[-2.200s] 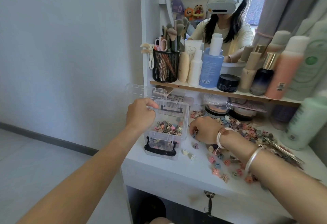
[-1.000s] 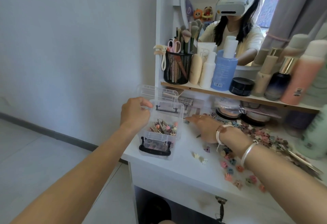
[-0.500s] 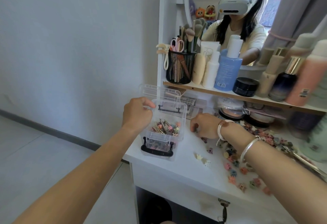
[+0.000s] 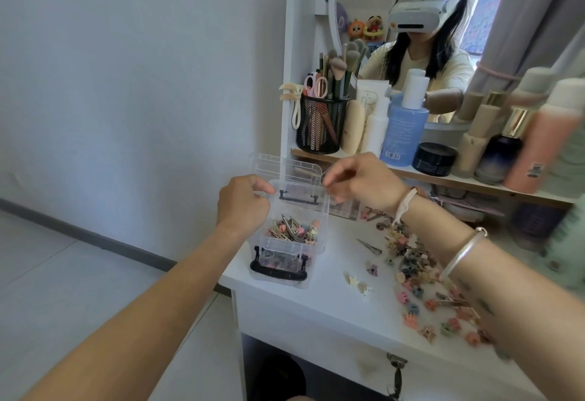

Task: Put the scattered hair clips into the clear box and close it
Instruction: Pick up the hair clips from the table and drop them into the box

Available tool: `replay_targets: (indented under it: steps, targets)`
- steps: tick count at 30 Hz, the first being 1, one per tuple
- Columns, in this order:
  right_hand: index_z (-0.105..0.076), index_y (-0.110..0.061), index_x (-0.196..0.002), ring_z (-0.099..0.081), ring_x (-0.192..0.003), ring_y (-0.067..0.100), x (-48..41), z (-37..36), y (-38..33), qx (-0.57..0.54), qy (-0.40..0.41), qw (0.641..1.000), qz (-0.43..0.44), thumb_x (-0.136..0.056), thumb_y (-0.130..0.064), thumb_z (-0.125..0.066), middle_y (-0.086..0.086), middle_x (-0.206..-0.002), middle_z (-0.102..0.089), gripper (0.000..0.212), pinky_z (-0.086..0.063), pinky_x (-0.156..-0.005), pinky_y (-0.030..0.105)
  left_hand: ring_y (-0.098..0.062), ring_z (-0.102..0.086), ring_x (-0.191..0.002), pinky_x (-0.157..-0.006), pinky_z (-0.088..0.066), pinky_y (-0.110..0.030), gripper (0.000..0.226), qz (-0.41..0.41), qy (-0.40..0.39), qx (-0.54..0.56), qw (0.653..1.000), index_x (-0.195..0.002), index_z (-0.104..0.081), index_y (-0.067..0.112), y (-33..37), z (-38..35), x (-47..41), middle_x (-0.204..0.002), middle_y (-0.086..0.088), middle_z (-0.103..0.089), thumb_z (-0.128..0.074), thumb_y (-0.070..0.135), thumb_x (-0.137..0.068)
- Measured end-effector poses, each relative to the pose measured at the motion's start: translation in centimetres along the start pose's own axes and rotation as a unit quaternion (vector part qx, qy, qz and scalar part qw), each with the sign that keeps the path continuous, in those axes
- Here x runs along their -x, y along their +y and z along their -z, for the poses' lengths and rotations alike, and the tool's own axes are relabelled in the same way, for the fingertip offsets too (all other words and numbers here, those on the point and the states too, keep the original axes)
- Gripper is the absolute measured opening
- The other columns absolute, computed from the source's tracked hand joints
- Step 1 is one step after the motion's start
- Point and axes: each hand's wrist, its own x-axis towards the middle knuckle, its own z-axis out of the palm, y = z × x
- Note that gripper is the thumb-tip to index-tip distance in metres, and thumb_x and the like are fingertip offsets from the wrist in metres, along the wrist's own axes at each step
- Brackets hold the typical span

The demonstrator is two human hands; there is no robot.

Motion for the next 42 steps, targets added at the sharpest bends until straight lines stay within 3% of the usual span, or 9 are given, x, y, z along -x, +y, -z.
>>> replay_targets:
  steps: [3, 8, 14, 18, 21, 26, 32, 38, 42]
  targets:
    - [-0.071, -0.008, -0.085, -0.056, -0.053, -0.001, -0.4, -1.4, -2.0, -0.008, -0.073, 0.997, 0.021, -0.081, -0.004, -0.065, -0.007, -0.062, -0.064, 0.008, -0.049, -0.063, 0.010, -0.028, -0.061, -0.100, -0.083, -0.047, -0.030, 0.030, 0.001, 0.007, -0.001, 1.000, -0.093, -0.066, 0.010, -0.2, 0.2, -0.2, -0.117, -0.011, -0.063, -0.046, -0.008, -0.081]
    - [-0.067, -0.020, -0.080, -0.056, -0.061, 0.000, -1.6, -1.7, 0.7, 0.047, 0.021, 0.998, -0.018, -0.086, -0.014, -0.060, -0.004, -0.077, -0.064, 0.011, -0.046, -0.069, 0.019, -0.021, -0.057, -0.092, -0.075, -0.045, -0.026, 0.031, 0.014, 0.014, 0.008, 1.000, -0.091, -0.065, 0.012, -0.8, 0.8, -0.7, -0.117, -0.009, -0.062, -0.045, -0.010, -0.081]
    - [-0.061, -0.016, -0.108, -0.060, -0.105, 0.020, -1.9, -4.5, 4.4, 0.250, -0.027, 0.967, -0.040, -0.086, -0.006, -0.048, 0.003, -0.107, -0.069, 0.027, -0.048, -0.091, 0.032, -0.023, -0.060, -0.097, -0.078, -0.045, -0.026, 0.032, 0.015, 0.014, 0.010, 1.000, -0.089, -0.064, 0.013, -1.1, 0.8, -1.0, -0.117, -0.008, -0.063, -0.045, -0.011, -0.081]
    - [-0.056, -0.022, -0.084, -0.058, -0.091, 0.028, -1.8, -6.0, 4.6, 0.350, -0.066, 0.934, -0.039, -0.088, -0.011, -0.047, 0.004, -0.095, -0.062, 0.015, -0.047, -0.074, 0.034, -0.028, -0.061, -0.102, -0.078, -0.046, -0.028, 0.031, 0.010, 0.011, 0.007, 1.000, -0.087, -0.063, 0.015, -1.1, 0.8, -0.9, -0.117, -0.009, -0.063, -0.045, -0.010, -0.082]
    - [-0.037, -0.025, -0.058, -0.048, -0.077, 0.024, -1.6, -6.4, 4.4, 0.374, -0.074, 0.923, -0.040, -0.088, -0.008, -0.044, 0.001, -0.077, -0.051, 0.035, -0.036, -0.065, 0.030, -0.030, -0.061, -0.102, -0.078, -0.047, -0.029, 0.030, 0.008, 0.010, 0.003, 1.000, -0.087, -0.062, 0.015, -1.0, 0.9, -0.8, -0.117, -0.009, -0.063, -0.045, -0.010, -0.082]
    - [-0.066, -0.011, -0.099, -0.060, -0.102, 0.022, -0.9, -2.2, 4.4, 0.323, -0.061, 0.942, -0.065, -0.089, -0.020, -0.054, 0.005, -0.109, -0.067, 0.018, -0.046, -0.090, 0.031, -0.015, -0.053, -0.089, -0.082, -0.043, -0.025, 0.030, -0.001, -0.005, 0.008, 1.000, -0.092, -0.066, 0.011, -0.8, 0.7, -0.6, -0.116, -0.007, -0.063, -0.046, -0.008, -0.083]
    - [-0.070, -0.004, -0.095, -0.062, -0.089, 0.022, 2.0, 0.0, 5.4, 0.382, -0.144, 0.903, -0.133, -0.085, -0.023, -0.059, 0.007, -0.097, -0.069, 0.024, -0.044, -0.073, 0.025, -0.028, -0.062, -0.102, -0.091, -0.046, -0.031, 0.028, -0.012, -0.034, 0.016, 0.999, -0.086, -0.064, 0.014, 0.3, -1.1, 0.1, -0.116, -0.009, -0.064, -0.046, -0.007, -0.084]
    - [-0.069, -0.003, -0.098, -0.063, -0.099, 0.024, 2.3, -1.4, 5.9, 0.390, -0.113, 0.907, -0.112, -0.084, -0.004, -0.051, 0.012, -0.107, -0.068, 0.023, -0.050, -0.081, 0.027, -0.029, -0.063, -0.100, -0.090, -0.047, -0.030, 0.027, -0.019, -0.048, 0.016, 0.999, -0.089, -0.065, 0.011, 1.3, -2.3, 1.0, -0.115, -0.010, -0.064, -0.047, -0.008, -0.083]
    - [-0.070, -0.009, -0.091, -0.062, -0.085, 0.018, 1.8, 1.7, 3.6, 0.248, 0.077, 0.963, -0.076, -0.083, -0.004, -0.057, 0.005, -0.091, -0.069, 0.016, -0.049, -0.084, 0.027, -0.030, -0.063, -0.103, -0.090, -0.047, -0.032, 0.028, -0.015, -0.046, 0.015, 0.999, -0.085, -0.063, 0.015, 1.5, -2.5, 1.3, -0.116, -0.011, -0.064, -0.047, -0.007, -0.083]
